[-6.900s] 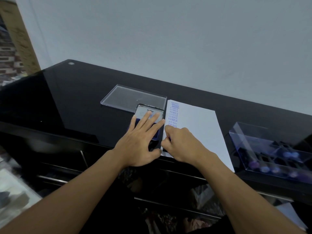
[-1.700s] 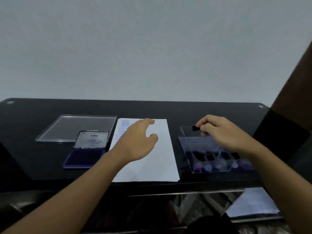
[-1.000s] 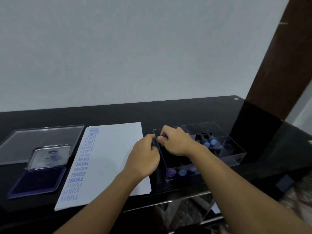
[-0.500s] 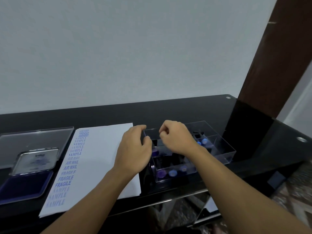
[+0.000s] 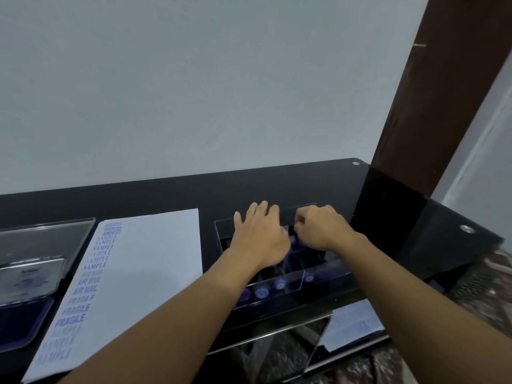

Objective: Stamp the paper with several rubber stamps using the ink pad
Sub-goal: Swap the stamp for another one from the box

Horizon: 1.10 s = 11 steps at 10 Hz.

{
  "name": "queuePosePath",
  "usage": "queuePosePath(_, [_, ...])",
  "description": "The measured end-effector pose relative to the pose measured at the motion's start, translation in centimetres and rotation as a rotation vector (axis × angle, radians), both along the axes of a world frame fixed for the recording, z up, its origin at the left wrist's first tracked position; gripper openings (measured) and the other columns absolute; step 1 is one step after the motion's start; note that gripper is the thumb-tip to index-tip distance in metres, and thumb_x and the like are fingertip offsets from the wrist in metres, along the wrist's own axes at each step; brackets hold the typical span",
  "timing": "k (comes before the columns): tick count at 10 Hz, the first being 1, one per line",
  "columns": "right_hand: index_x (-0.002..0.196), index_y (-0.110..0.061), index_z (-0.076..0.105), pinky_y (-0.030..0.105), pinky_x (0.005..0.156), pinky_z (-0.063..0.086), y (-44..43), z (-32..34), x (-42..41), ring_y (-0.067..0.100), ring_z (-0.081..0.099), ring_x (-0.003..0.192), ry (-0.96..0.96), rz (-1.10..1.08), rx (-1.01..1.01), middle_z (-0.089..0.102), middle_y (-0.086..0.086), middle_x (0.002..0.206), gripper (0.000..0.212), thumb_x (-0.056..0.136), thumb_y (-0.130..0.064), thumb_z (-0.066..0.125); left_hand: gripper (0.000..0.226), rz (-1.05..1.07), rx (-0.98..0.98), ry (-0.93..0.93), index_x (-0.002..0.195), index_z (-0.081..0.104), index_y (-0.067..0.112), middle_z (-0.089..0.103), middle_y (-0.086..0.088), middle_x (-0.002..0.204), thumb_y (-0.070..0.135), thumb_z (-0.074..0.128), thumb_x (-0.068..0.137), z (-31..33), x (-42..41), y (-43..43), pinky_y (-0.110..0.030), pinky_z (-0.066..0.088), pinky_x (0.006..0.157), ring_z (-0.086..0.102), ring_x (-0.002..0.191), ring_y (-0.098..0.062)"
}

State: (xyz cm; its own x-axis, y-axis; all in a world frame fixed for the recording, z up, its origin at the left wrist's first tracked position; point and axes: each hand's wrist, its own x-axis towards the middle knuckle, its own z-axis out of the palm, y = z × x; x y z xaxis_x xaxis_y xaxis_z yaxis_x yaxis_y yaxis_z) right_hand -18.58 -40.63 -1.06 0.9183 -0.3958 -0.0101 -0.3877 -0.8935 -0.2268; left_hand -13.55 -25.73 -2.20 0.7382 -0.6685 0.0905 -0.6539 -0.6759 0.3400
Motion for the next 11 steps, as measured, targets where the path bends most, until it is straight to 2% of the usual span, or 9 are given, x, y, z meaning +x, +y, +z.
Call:
queuePosePath(2, [0.121, -0.031, 0.061, 0.043, 0.093, 0.039, 0.1, -0.3, 0.2, 0.032, 0.043, 0.125, 0.065, 0.011, -0.051, 0.060, 0.008, 0.128, 0.033, 0.099, -0.037, 0.037, 0.052, 0.021, 0.035, -0.080, 0.153, 0.027, 0.013, 0.012, -0.009, 0.166, 0.034, 0.024, 0.105, -2.1, -0.1, -0.6, -0.061, 0.000, 0.121, 0.003, 0.154, -0.027])
queuePosePath(5, [0.125, -0.034, 0.060, 0.050, 0.101, 0.034, 0.0, -0.2, 0.7, 0.034, 0.038, 0.133, 0.202, 0.040, -0.078, 0.056, 0.005, 0.138, 0.039, 0.101, -0.042, 0.029, 0.052, 0.003, 0.046, -0.133, 0.153, 0.028, 0.014, 0.012, -0.008, 0.166, 0.035, 0.021, 0.106, -2.4, -0.2, -0.3, -0.059, -0.001, 0.122, 0.003, 0.153, -0.026])
queuePosePath(7, [0.114, -0.032, 0.062, 0.054, 0.104, 0.030, 0.2, -0.3, 0.7, 0.035, 0.034, 0.139, 0.220, 0.052, -0.087, 0.055, 0.003, 0.139, 0.039, 0.101, -0.046, 0.028, 0.052, -0.003, 0.057, -0.131, 0.153, 0.029, 0.014, 0.012, -0.009, 0.166, 0.036, 0.021, 0.106, -2.3, -0.2, -0.2, -0.059, -0.001, 0.122, 0.002, 0.154, -0.027])
queuePosePath(9, [0.124, -0.035, 0.056, 0.056, 0.106, 0.026, 0.4, 0.1, 1.0, 0.035, 0.030, 0.143, 0.290, 0.058, -0.082, 0.049, 0.000, 0.148, 0.040, 0.101, -0.047, 0.025, 0.052, 0.001, 0.046, -0.099, 0.153, 0.029, 0.014, 0.012, -0.009, 0.166, 0.036, 0.022, 0.106, -2.2, -0.2, -0.3, -0.058, -0.002, 0.122, 0.001, 0.154, -0.026])
queuePosePath(10, [0.124, -0.035, 0.055, 0.054, 0.104, 0.027, 0.4, -0.1, 1.0, 0.034, 0.031, 0.142, 0.264, 0.037, -0.077, 0.051, 0.001, 0.145, 0.039, 0.101, -0.049, 0.027, 0.052, 0.005, 0.025, -0.039, 0.152, 0.031, 0.015, 0.011, -0.007, 0.167, 0.035, 0.024, 0.105, -1.9, 0.0, -0.3, -0.058, -0.003, 0.122, 0.000, 0.154, -0.024])
queuePosePath(11, [0.115, -0.034, 0.054, 0.048, 0.095, 0.031, 0.4, -0.3, 0.6, 0.030, 0.039, 0.132, 0.164, 0.020, -0.058, 0.058, 0.002, 0.132, 0.029, 0.100, -0.047, 0.032, 0.053, 0.002, 0.013, 0.030, 0.152, 0.034, 0.014, 0.016, -0.008, 0.166, 0.034, 0.029, 0.103, -1.2, 0.2, -0.2, -0.057, -0.001, 0.123, 0.005, 0.154, -0.025])
